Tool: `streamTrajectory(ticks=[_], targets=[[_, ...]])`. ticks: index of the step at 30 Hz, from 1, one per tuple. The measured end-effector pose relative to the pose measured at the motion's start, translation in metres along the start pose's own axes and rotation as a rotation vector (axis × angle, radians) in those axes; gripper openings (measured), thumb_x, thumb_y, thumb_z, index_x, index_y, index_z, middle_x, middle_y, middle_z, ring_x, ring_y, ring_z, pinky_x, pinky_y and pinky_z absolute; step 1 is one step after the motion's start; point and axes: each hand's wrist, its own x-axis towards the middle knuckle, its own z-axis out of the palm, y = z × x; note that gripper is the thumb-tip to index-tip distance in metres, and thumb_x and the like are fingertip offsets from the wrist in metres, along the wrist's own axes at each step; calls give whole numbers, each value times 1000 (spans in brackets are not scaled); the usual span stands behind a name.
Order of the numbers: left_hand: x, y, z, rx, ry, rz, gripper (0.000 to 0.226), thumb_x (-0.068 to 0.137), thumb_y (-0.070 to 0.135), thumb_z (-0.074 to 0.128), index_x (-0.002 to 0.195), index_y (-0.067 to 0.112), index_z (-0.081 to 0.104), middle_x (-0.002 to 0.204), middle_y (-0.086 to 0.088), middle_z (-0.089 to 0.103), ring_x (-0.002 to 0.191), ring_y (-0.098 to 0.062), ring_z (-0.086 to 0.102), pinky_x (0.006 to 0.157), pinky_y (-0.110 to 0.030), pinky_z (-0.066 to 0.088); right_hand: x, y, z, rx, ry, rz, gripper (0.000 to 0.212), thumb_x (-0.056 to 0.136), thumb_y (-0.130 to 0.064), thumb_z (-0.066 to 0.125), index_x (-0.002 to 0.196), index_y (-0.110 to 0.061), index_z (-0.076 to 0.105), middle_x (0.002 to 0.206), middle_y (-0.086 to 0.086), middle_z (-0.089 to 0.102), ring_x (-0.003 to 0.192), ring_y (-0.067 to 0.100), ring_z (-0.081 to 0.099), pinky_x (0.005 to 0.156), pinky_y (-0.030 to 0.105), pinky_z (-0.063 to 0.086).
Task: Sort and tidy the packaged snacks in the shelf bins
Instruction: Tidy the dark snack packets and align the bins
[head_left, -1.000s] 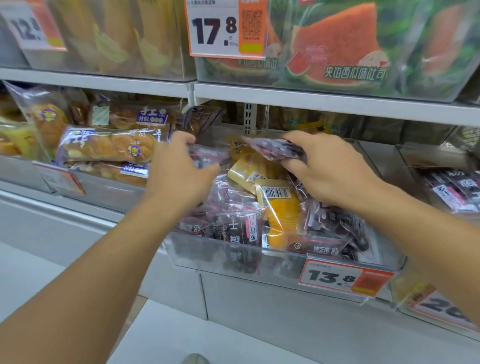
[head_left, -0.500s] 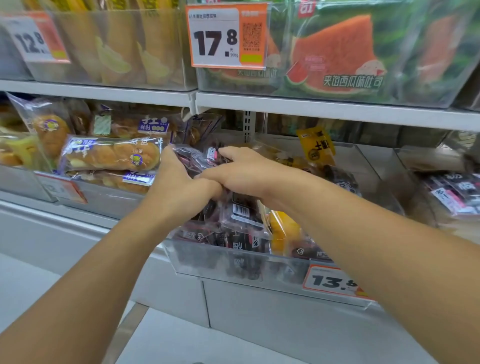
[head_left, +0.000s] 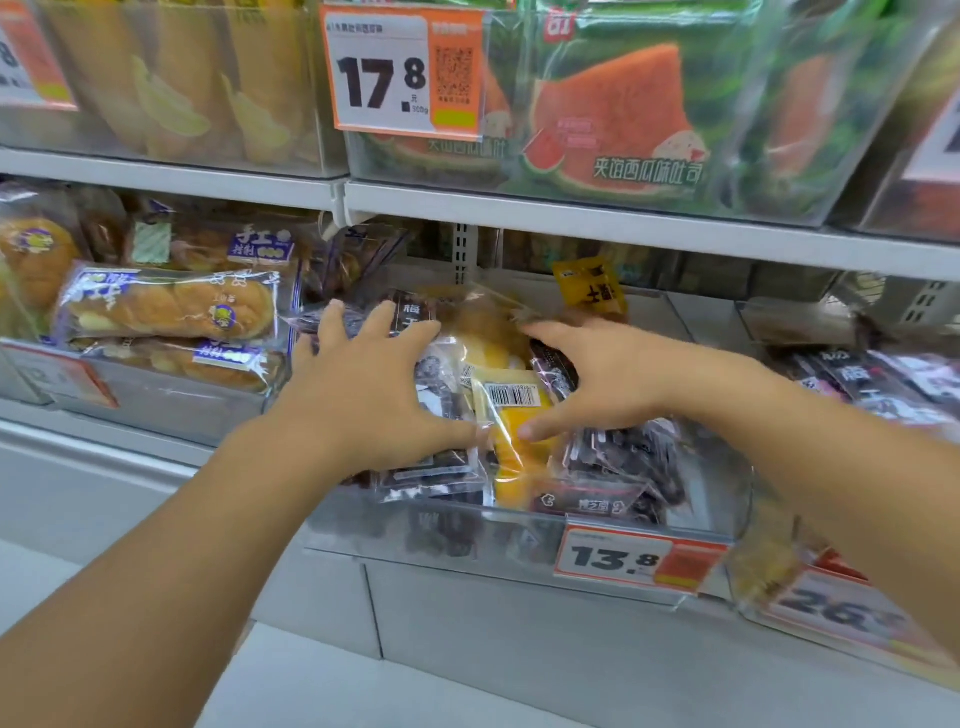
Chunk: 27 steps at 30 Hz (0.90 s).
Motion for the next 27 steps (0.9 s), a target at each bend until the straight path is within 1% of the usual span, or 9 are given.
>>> streamTrajectory(ticks=[2,6,10,12,16,19,23,25,27], targets=[[5,-4,0,-34,2,37,113,64,87,59,156,44,10,167,4,3,152,-34,-9,122,-57,9,4,2,4,41,6,-24,102,73,-68,71,155,-39,19,157,-1,36,137,26,41,110,44,41],[16,-6,2,-51,-7,47,109,69,79,64,157,41,12,167,3,6,152,-33,-5,124,-50,6,5,3,-9,5,131,37,57,73,-41,75,122,-27,50,113,-2,60,96,24,60,81,40,57],[15,-8,1,-33,-12,52,109,66,86,57,156,45,11,166,8,6,151,-34,-1,121,-56,18,3,4,-7,43,159,110,25,75,-32,67,84,-23,45,89,-3,56,78,18,55,60,30,42],[11,-5,-2,35,-6,24,106,68,88,53,155,47,7,166,9,4,152,-33,1,118,-61,22,-4,10,-8,9,167,171,15,75,-27,62,84,-25,50,89,-1,58,78,21,57,60,29,41],[3,13,-4,219,92,66,95,80,81,45,157,39,8,167,3,2,153,-33,-4,119,-64,9,-14,20,-4,-147,-5,205,33,82,-31,67,111,-22,55,96,-1,59,85,23,60,65,33,49],[-1,29,-5,157,216,197,85,84,76,42,155,34,23,165,3,15,153,-25,6,121,-60,7,-12,20,-1,-113,-36,180,47,89,-45,68,124,-18,55,111,1,62,97,24,61,78,37,53],[2,43,0,48,251,331,78,85,74,48,147,27,42,151,3,41,141,-21,35,117,-46,31,-13,21,-12,176,253,183,39,89,-49,67,93,-10,65,87,4,65,81,22,63,66,33,52],[7,45,3,-13,253,325,76,85,73,51,144,25,47,142,5,49,131,-19,45,106,-42,44,-1,20,-11,211,379,263,44,88,-47,67,68,-11,54,68,3,55,67,22,58,54,31,43],[11,44,5,-29,261,308,75,85,71,54,143,24,48,141,5,51,129,-20,48,102,-42,47,24,20,-7,244,397,324,50,84,-60,64,82,-11,57,85,6,58,88,28,63,68,33,50]])
